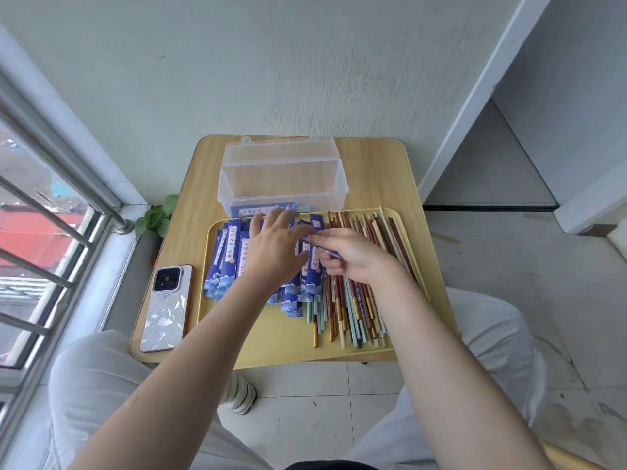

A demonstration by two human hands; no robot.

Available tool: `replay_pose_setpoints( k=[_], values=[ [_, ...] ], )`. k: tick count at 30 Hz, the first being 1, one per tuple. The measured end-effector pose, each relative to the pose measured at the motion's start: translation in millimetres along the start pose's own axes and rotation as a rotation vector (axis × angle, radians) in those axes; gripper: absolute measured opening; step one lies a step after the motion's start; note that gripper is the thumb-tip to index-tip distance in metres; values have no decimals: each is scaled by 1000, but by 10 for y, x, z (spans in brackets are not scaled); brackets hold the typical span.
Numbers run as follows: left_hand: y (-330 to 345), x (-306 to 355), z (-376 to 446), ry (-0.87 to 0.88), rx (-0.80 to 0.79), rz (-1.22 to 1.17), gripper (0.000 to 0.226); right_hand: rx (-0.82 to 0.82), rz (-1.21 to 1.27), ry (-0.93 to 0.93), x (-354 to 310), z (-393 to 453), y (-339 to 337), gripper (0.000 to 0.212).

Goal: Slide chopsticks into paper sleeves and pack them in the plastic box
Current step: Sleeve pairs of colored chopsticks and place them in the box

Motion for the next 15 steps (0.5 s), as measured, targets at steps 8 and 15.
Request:
replay_pose_setpoints(
  k=[8,15],
  values=[
    [78,23,-11,-170,-305,-233,25,211,214,-161,-174,-249,-344,27],
    [172,262,-79,-306,-491,-744,43,305,-22,-294,-239,-335,-382,7]
  ],
)
Point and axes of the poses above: each hand's wrist, its own z-axis towards the middle knuckle, its own y-axis out of the palm, x = y × z, the point moved 7 cm from there along z, towards the middle knuckle, and after that the axes turned 2 degrees about -x, right-handed, at the moved point
